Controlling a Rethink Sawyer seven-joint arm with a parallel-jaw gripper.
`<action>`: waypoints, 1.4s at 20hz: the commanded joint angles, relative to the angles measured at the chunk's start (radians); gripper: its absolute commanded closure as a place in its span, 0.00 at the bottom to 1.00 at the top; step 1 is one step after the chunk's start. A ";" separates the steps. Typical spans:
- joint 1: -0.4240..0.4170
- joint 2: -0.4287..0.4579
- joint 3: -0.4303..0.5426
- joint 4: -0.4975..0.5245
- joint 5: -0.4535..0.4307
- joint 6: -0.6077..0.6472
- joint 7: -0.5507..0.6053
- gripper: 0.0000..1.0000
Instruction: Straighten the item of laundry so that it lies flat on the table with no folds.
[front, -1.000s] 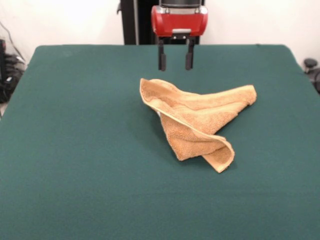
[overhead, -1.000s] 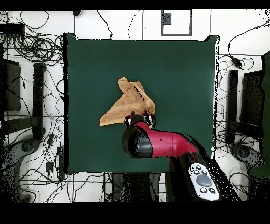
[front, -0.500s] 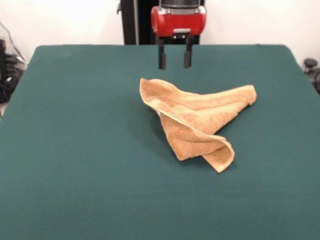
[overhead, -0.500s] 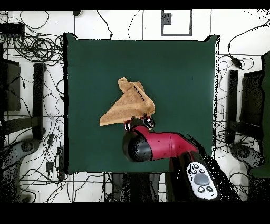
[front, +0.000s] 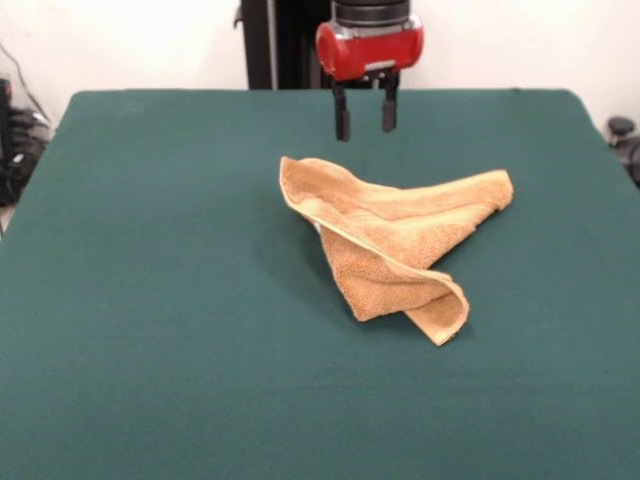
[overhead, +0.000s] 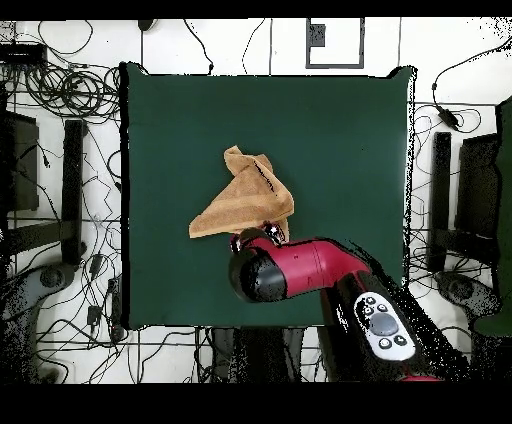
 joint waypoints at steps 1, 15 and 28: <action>-0.032 0.067 0.219 -0.052 -0.105 0.156 -0.264 0.00; -0.114 0.108 0.336 -0.062 -0.190 0.233 -0.249 0.00; -0.238 0.140 0.461 -0.105 -0.205 0.396 -0.381 0.00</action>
